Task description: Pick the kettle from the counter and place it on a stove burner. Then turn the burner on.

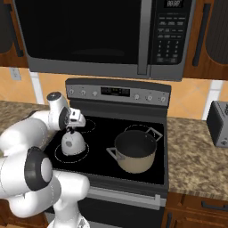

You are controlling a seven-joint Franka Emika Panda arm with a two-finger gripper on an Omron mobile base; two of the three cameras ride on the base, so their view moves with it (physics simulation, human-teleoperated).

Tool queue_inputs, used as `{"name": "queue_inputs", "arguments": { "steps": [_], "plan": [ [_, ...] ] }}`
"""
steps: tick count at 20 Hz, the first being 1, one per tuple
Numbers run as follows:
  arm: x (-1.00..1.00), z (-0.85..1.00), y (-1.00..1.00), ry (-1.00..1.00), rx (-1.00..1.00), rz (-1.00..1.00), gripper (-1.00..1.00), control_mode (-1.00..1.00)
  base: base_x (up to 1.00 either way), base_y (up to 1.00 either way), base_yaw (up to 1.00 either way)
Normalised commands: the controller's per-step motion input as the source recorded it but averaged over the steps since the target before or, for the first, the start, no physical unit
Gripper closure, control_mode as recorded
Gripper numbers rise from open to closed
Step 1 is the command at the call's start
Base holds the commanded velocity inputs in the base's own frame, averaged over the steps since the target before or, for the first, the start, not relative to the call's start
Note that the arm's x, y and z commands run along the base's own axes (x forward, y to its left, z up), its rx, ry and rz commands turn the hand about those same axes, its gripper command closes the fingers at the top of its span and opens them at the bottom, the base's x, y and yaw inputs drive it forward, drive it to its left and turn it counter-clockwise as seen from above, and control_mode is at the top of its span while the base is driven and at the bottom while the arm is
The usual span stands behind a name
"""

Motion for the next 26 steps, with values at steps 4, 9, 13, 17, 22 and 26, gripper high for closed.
{"name": "queue_inputs", "arguments": {
  "steps": [4, 9, 13, 17, 22, 26],
  "plan": [
    [0.00, -0.47, 0.00, 0.00, -0.03, 0.00, 1.00, -1.00, 0.00, 0.00, 0.00],
    [0.00, -0.06, 0.00, 0.01, 0.00, 0.00, -1.00, -1.00, 0.00, 0.00, 0.00],
    [-0.02, 0.00, 0.00, -0.02, 0.00, 0.00, -1.00, -1.00, 0.00, 0.00, 0.00],
    [-0.05, 0.27, 0.00, -0.14, 0.00, 0.00, -1.00, -1.00, 0.00, 0.00, 0.00],
    [0.22, 0.66, 0.32, -0.30, 0.00, -0.01, -1.00, -1.00, 0.00, 0.00, 0.00],
    [0.88, 0.74, 0.62, -0.19, 0.00, -0.01, -1.00, -1.00, 0.00, 0.00, 0.00]
  ]
}}
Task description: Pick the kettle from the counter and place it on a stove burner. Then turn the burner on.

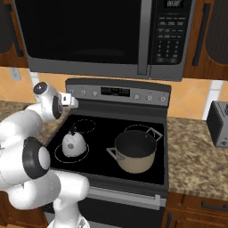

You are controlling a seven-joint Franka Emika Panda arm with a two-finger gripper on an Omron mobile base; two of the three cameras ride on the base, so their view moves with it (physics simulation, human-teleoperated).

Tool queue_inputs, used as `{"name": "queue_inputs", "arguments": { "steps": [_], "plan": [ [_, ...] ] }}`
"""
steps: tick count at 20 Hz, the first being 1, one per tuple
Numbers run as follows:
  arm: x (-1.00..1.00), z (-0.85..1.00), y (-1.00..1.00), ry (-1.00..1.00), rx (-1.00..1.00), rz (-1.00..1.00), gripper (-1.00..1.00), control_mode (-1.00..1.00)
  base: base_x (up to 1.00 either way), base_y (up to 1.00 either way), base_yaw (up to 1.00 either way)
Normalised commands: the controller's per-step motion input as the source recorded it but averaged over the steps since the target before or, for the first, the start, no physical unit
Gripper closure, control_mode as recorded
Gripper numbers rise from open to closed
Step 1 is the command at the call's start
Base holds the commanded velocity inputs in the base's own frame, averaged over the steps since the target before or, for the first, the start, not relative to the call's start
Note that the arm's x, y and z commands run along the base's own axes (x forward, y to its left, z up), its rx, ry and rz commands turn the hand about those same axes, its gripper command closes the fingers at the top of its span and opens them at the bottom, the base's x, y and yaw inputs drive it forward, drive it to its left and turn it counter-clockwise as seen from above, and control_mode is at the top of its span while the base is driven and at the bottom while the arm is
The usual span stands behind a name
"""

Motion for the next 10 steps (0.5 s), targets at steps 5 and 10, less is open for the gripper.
{"name": "queue_inputs", "arguments": {
  "steps": [5, 10],
  "plan": [
    [1.00, 0.37, 0.79, -0.07, 0.00, -0.05, -1.00, -1.00, 0.00, 0.00, 0.00],
    [0.59, 0.03, 0.27, 0.01, -0.01, -0.09, -1.00, -1.00, 0.00, 0.00, 0.00]
  ]
}}
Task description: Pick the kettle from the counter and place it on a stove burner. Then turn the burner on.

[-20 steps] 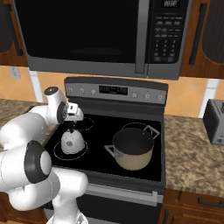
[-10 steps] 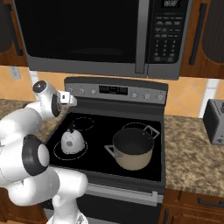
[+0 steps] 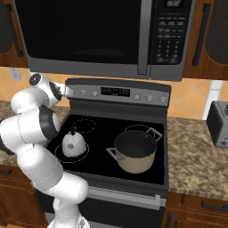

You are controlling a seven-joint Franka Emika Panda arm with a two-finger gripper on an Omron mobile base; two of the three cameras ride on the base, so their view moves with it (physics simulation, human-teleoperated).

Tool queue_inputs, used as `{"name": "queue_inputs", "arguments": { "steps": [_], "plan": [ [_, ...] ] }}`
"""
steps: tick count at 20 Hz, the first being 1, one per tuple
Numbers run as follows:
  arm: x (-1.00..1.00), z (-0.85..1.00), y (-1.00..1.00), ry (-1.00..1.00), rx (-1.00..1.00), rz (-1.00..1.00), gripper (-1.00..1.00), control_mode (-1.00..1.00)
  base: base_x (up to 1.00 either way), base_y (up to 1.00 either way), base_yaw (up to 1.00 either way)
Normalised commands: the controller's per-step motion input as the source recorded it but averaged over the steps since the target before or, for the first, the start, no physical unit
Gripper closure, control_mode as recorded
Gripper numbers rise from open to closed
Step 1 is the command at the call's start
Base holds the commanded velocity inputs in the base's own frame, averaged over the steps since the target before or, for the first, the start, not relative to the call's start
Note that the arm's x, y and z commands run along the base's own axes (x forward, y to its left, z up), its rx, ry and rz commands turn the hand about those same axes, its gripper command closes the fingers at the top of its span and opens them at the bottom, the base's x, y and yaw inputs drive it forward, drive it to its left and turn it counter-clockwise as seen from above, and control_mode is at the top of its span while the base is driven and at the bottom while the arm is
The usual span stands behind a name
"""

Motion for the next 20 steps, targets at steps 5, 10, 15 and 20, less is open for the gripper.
{"name": "queue_inputs", "arguments": {
  "steps": [5, 10, 15, 20],
  "plan": [
    [0.36, 0.00, 0.11, 0.00, 0.00, -0.04, -1.00, -1.00, 0.00, 0.00, 0.00],
    [0.48, -0.02, 0.07, 0.00, -0.03, -0.04, -1.00, -1.00, 0.00, 0.00, 0.00],
    [0.53, 0.00, 0.00, 0.01, -0.01, 0.00, -1.00, -1.00, 0.00, 0.00, 0.00],
    [0.55, -0.04, 0.00, 0.06, -0.01, 0.00, -1.00, -1.00, 0.00, 0.00, 0.00]
  ]
}}
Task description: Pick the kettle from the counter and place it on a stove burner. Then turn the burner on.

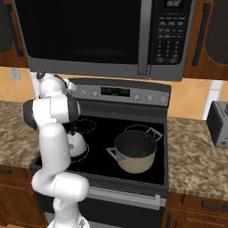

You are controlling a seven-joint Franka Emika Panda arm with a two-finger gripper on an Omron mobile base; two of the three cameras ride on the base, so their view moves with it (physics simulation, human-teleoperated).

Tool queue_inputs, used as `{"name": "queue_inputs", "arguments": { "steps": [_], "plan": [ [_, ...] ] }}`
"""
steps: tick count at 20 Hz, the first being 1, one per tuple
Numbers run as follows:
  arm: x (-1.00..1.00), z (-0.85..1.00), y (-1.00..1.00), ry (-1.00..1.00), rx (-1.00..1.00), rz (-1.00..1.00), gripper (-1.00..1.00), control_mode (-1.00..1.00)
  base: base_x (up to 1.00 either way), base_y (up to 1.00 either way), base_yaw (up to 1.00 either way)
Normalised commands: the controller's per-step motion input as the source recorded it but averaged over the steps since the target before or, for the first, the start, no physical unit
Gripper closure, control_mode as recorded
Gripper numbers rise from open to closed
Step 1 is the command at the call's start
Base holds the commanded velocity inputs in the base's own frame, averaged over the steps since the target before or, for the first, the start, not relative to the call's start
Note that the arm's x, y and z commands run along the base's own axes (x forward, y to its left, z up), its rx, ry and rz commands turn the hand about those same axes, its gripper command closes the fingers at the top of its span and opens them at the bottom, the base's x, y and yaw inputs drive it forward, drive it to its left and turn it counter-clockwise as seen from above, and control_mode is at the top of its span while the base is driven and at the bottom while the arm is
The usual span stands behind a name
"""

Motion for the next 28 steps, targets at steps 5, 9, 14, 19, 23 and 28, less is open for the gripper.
{"name": "queue_inputs", "arguments": {
  "steps": [5, 9, 14, 19, 23, 28],
  "plan": [
    [0.27, -0.40, 0.00, 0.04, -0.09, 0.00, -1.00, -1.00, 0.00, 0.00, 0.00],
    [0.10, -0.19, 0.00, 0.00, -0.09, 0.00, -1.00, -1.00, 0.00, 0.00, 0.00],
    [0.26, -0.05, 0.00, 0.00, -0.02, 0.00, -1.00, -1.00, 0.00, 0.00, 0.00],
    [0.39, 0.00, -0.15, 0.00, 0.00, 0.00, -1.00, -1.00, 0.00, 0.00, 0.00],
    [0.36, -0.01, 0.00, 0.00, 0.00, 0.00, -1.00, -1.00, 0.00, 0.00, 0.00],
    [0.24, -0.11, 0.00, 0.00, -0.01, 0.00, -1.00, -1.00, 0.00, 0.00, 0.00]
  ]
}}
